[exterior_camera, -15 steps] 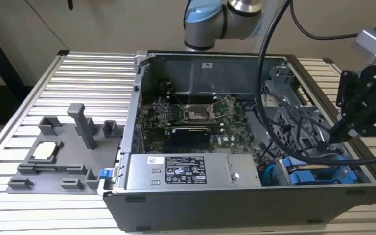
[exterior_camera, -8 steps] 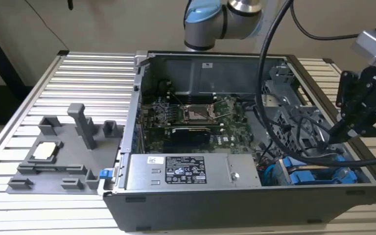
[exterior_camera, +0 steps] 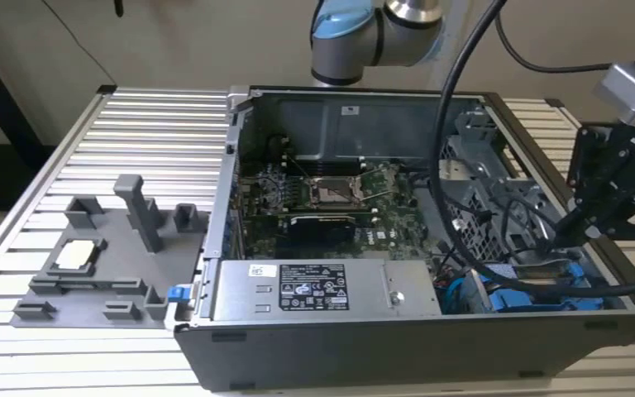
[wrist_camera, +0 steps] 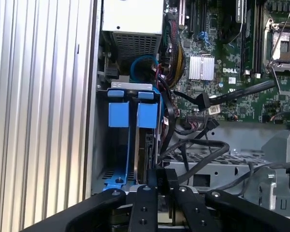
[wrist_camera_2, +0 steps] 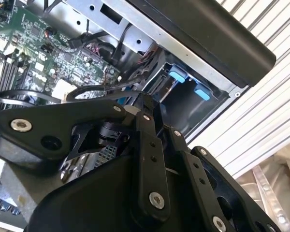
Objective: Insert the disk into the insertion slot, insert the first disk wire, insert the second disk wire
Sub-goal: 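Insert the first disk wire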
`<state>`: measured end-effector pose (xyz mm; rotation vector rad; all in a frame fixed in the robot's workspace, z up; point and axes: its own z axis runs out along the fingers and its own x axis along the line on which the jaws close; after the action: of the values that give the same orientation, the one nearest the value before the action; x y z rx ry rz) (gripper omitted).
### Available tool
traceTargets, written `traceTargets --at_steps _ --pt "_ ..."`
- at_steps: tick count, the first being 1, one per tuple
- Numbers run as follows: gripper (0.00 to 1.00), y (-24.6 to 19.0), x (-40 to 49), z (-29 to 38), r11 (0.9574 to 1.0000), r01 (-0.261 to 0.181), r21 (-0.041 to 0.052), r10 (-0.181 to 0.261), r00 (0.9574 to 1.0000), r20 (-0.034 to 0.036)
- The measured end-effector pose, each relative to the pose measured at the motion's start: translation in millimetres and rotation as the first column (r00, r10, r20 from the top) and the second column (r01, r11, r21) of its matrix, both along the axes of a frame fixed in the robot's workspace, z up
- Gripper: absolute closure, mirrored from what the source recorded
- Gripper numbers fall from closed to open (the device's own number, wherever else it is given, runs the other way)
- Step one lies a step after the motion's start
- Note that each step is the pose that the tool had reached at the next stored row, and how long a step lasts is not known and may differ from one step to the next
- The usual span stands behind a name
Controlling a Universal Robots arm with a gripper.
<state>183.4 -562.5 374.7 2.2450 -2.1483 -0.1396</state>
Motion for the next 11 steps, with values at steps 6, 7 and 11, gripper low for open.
traceTargets --at_steps 6,7,11 --pt "0.81 -9.3 0.4 -1.2 1.0000 0.006 0.0010 -0.006 1.0000 -0.0004" --pt "0.81 -11.0 0.5 -1.4 1.0000 0.007 0.0010 -0.007 1.0000 -0.0005" --pt "0.81 -15.4 0.6 -2.7 1.0000 0.008 0.0015 -0.008 1.0000 -0.0007"
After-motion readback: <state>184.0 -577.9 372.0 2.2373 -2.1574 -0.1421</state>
